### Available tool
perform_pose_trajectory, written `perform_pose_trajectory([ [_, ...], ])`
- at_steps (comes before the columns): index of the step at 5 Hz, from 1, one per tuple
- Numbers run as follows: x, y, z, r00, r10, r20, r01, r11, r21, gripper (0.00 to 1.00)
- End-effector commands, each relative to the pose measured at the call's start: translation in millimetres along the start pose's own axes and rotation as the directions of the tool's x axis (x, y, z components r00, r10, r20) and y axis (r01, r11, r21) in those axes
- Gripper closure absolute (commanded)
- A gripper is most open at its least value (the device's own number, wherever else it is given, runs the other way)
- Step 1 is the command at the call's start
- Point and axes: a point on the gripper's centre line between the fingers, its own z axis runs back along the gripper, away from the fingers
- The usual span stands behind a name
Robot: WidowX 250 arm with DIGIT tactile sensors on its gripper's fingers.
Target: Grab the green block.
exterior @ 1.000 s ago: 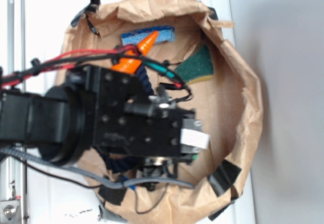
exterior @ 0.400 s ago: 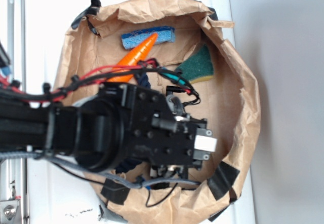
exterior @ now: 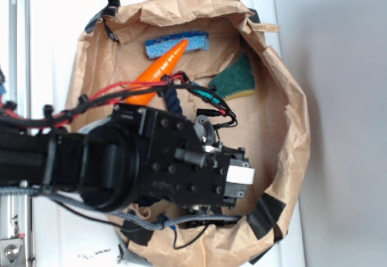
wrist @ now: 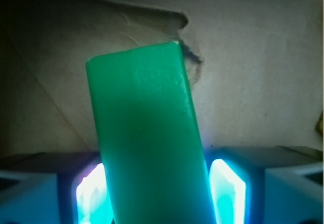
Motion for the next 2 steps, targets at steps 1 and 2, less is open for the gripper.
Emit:
perform_pose_trajectory([
  [1, -15, 18, 46, 0.999, -0.009, 0.032, 0.011, 0.999, -0.051, 1.0],
  [2, -23, 32, 67, 1.0, -0.005, 0.021, 0.006, 0.998, -0.06, 1.0],
])
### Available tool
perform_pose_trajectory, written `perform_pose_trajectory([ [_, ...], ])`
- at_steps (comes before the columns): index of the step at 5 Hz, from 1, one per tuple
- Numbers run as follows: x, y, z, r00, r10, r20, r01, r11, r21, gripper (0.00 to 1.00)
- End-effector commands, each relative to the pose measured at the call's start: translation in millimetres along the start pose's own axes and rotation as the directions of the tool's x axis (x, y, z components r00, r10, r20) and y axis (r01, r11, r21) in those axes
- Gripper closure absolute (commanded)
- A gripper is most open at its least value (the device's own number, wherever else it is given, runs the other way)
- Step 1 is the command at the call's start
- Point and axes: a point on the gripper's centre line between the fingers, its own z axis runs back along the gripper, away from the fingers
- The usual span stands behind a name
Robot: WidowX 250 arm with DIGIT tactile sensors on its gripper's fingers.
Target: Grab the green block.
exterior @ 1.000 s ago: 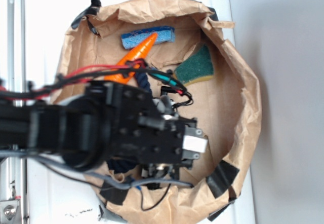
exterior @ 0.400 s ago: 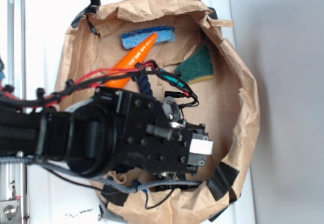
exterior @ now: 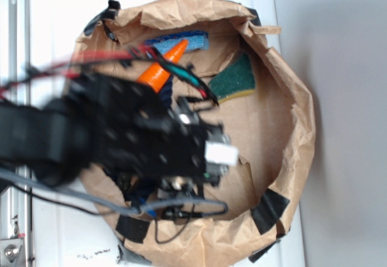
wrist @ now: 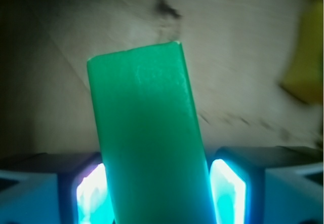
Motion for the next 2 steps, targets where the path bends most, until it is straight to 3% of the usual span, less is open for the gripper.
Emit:
perform_pose_trajectory([
  [1, -1, 28, 62, 0.993, 0.109, 0.038, -0.112, 0.99, 0.085, 1.0],
  [2, 6, 29, 78, 0.982, 0.177, 0.06, -0.183, 0.978, 0.102, 1.0],
])
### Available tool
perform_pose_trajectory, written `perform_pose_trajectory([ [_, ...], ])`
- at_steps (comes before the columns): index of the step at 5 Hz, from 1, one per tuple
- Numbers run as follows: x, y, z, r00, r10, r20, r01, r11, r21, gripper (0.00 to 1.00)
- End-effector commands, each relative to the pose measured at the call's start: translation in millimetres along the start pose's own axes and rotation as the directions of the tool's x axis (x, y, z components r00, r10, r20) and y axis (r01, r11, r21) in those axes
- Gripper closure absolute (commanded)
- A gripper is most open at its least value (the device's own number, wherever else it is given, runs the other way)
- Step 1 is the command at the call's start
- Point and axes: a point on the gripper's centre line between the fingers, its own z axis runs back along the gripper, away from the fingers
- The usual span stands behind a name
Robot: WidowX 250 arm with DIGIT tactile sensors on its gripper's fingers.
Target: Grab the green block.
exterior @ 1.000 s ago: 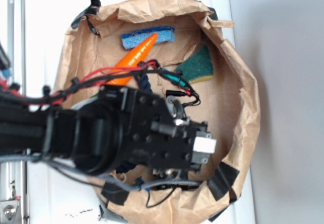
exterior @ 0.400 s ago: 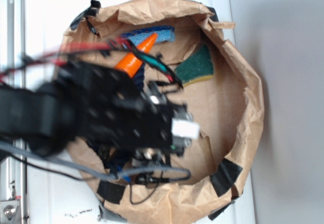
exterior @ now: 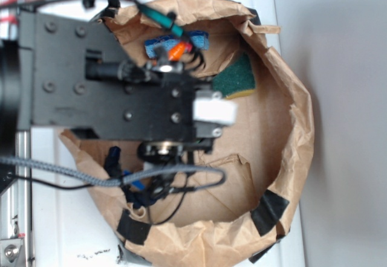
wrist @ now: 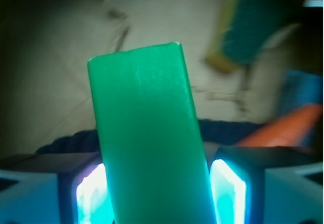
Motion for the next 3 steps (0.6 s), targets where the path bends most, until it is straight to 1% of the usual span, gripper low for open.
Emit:
perform_pose_trajectory([
  [1, 15.5, -1.9, 43.4, 0.989, 0.09, 0.118, -0.093, 0.995, 0.026, 1.0],
  [2, 16.5, -2.6, 48.7, 0.987, 0.098, 0.127, -0.101, 0.995, 0.012, 1.0],
  [3, 12.7, -2.0, 49.0, 0.983, 0.098, 0.156, -0.103, 0.994, 0.027, 1.0],
])
